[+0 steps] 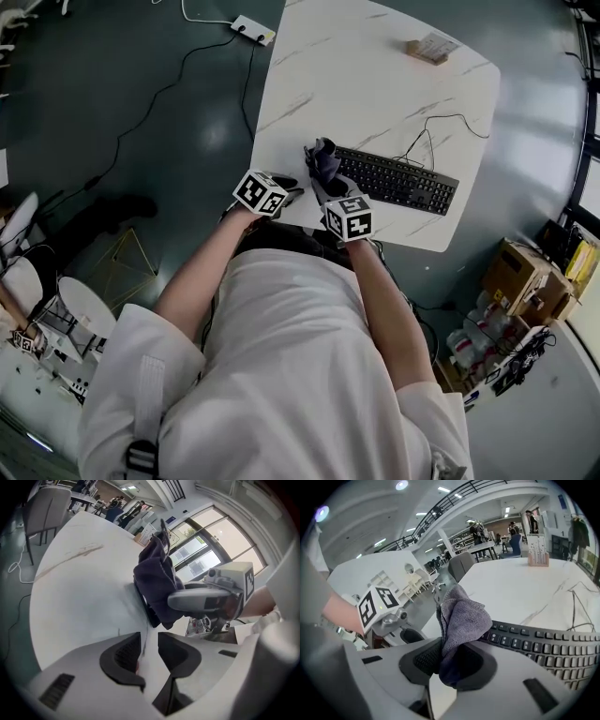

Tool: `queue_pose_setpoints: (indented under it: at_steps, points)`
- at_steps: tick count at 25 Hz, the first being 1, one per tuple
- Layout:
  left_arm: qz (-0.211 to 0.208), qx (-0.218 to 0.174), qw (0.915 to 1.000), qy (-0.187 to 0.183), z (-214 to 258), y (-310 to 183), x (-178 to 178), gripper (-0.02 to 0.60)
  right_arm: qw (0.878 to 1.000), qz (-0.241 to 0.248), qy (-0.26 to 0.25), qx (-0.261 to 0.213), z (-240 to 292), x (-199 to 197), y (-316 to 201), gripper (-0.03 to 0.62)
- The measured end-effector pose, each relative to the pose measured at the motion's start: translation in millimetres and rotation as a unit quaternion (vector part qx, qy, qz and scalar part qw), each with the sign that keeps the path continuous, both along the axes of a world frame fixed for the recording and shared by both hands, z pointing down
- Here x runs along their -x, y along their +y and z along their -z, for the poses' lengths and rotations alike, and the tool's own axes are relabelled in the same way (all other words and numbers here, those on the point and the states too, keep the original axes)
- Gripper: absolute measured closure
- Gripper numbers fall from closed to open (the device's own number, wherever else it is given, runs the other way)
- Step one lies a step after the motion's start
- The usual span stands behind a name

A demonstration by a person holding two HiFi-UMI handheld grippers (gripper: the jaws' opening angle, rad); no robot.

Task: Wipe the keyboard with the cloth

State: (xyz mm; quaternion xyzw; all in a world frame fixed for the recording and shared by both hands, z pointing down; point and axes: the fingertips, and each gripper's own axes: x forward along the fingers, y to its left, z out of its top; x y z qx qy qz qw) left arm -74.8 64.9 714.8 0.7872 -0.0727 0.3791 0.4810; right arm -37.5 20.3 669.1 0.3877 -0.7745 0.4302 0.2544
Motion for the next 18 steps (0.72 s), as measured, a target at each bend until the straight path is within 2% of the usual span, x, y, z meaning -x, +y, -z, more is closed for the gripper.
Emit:
queue_pose_setpoints:
  at_steps: [3,5,10,18]
  points:
    - [-0.004,-0.002,1.0000,0.000,-0.6,-0.1,-8.2,0.514,0.998,-0.023,-0.058,0.029,4.2,-5.0,-4.1,0.496]
    - [0.002,0.004,1.0000,0.003,-0.2,1.2,-15.8,0.517,0.996,-0.035,-0.074,0.045,-0.3,-12.3,-4.4,0.496]
    - [0.016,0.009,0.9998,-0.002,-1.2,6.5,-31.5,0.517,0.995,-0.052,-0.059,0.054,-11.7,-41.9,-5.1,0.496]
    - [0.059,0.012,0.9980,-0.021,-7.8,6.3,-33.9,0.523,0.994,-0.077,-0.059,0.059,-20.3,-90.4,6.9,0.497]
